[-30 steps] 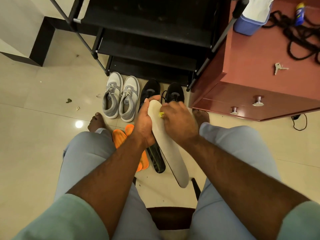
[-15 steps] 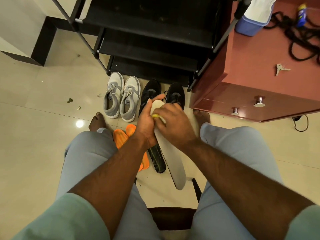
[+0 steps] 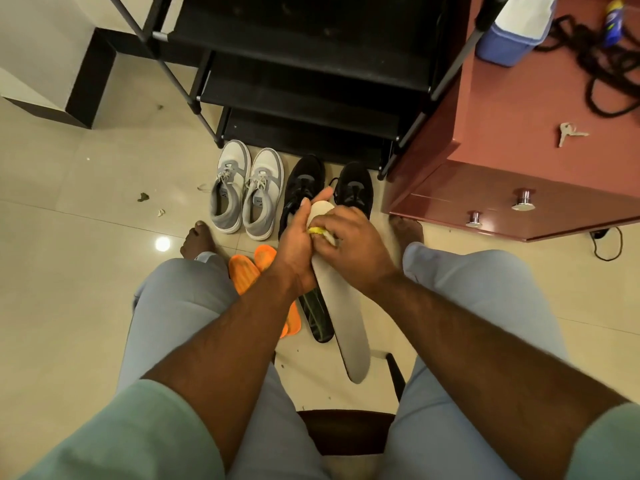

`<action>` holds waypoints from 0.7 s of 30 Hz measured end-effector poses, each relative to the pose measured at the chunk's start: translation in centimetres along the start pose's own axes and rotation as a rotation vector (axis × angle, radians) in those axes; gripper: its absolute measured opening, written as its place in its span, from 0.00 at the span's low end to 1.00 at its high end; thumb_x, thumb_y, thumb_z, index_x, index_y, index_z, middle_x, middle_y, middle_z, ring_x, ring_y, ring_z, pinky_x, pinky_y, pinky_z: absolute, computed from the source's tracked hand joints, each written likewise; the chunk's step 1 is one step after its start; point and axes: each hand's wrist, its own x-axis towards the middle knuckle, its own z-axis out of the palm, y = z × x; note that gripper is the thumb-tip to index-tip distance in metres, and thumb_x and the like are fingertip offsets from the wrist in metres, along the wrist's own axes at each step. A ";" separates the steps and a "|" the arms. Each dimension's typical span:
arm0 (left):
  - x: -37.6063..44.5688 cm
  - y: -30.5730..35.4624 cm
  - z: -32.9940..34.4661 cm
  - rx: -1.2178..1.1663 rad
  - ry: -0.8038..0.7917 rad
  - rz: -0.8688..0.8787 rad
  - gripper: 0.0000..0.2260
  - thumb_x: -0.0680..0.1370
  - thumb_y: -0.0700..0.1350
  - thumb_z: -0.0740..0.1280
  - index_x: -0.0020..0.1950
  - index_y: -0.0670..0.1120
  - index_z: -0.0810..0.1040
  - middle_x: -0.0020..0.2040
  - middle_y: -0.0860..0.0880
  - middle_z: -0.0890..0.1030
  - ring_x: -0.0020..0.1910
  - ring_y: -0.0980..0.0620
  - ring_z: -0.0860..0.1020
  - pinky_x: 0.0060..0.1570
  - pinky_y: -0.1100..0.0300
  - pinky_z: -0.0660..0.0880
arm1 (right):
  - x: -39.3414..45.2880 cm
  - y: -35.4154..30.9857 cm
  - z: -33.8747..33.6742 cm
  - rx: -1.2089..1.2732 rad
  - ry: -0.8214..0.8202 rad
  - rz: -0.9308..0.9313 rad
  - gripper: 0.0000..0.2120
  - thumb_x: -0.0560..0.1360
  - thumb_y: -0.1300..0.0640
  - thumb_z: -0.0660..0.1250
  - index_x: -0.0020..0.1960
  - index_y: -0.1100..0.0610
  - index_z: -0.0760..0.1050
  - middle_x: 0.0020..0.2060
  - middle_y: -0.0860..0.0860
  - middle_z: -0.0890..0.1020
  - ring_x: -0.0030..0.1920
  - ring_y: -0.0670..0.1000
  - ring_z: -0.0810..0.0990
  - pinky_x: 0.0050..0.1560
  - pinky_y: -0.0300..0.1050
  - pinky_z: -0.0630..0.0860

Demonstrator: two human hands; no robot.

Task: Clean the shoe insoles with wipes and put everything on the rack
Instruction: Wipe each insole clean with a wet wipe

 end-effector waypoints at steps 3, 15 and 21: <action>0.0 -0.2 0.2 -0.001 -0.025 0.000 0.22 0.84 0.58 0.48 0.73 0.53 0.70 0.59 0.45 0.82 0.57 0.47 0.82 0.57 0.52 0.78 | 1.5 1.4 -0.8 0.010 0.089 0.175 0.12 0.76 0.55 0.65 0.58 0.56 0.78 0.51 0.52 0.78 0.53 0.51 0.73 0.56 0.46 0.71; 0.2 1.2 0.1 -0.010 -0.016 0.083 0.22 0.84 0.59 0.49 0.68 0.50 0.73 0.57 0.45 0.82 0.54 0.45 0.82 0.54 0.49 0.77 | 0.6 1.5 -1.8 0.105 0.071 0.397 0.12 0.77 0.55 0.65 0.59 0.56 0.77 0.53 0.51 0.78 0.52 0.50 0.76 0.53 0.43 0.74; 0.1 2.7 -0.2 -0.098 0.012 0.084 0.22 0.82 0.63 0.54 0.63 0.49 0.75 0.55 0.43 0.83 0.51 0.43 0.83 0.52 0.49 0.79 | 1.0 0.8 -1.3 0.361 0.155 0.436 0.06 0.77 0.57 0.66 0.53 0.52 0.75 0.50 0.50 0.78 0.49 0.48 0.76 0.50 0.41 0.76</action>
